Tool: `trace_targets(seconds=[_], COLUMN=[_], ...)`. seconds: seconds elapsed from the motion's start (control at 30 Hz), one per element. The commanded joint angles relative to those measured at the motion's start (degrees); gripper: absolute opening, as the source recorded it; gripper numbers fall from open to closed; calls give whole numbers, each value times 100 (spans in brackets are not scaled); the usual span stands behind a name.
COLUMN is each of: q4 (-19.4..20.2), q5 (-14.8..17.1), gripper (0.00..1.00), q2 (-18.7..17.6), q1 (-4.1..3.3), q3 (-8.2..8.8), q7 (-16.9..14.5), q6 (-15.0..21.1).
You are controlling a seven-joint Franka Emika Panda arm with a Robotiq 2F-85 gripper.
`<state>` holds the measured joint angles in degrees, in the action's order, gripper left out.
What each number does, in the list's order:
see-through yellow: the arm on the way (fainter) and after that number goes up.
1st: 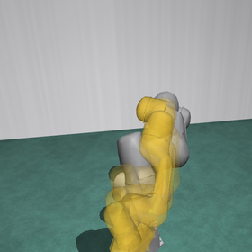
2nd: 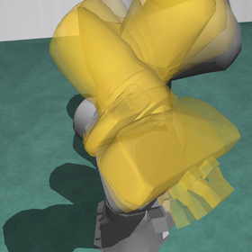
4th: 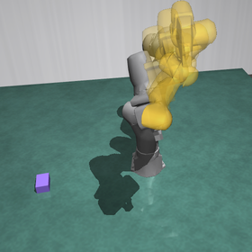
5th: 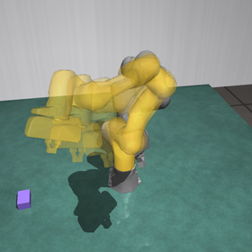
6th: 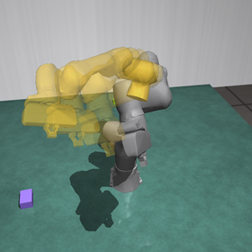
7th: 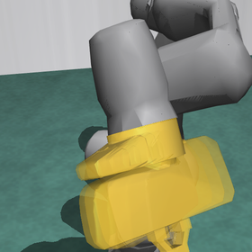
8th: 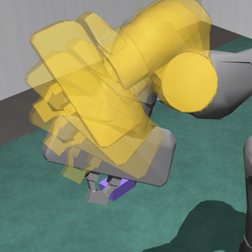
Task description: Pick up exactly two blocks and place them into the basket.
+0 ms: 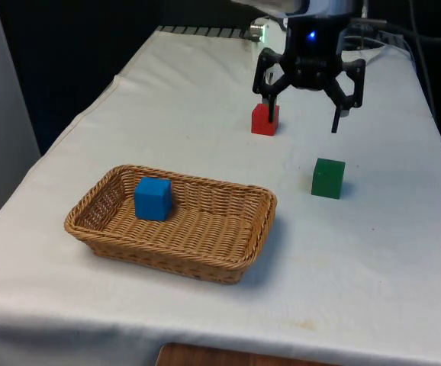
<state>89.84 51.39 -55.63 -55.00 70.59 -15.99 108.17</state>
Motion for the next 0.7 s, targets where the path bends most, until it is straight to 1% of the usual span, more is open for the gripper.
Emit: trace_targets(seconds=[0.0,0.07,0.1,0.13,0.2,0.27,0.3,0.33,0.37,0.4,0.6,0.63,0.67], q4=[378,407,40,418,453,510,510,550,189,573,710,367,728], q5=[40,40,0,40,40,57,57,63,6,74,201,132,212], gripper=[100,100,100,100,100,100,100,100,100,100,100,100,100], q2=[97,103,0,103,103,103,103,115,0,120,132,6,138], q1=[-281,-304,-29,-315,-332,-344,-344,-350,-92,-350,-338,-103,-338], q3=[86,57,-46,34,0,-74,-74,-120,-212,-143,-286,-361,-298], q7=[-52,-40,23,-29,-17,-11,-11,-11,63,-17,-80,23,-86], q6=[206,241,46,258,304,390,390,447,258,476,636,453,659])
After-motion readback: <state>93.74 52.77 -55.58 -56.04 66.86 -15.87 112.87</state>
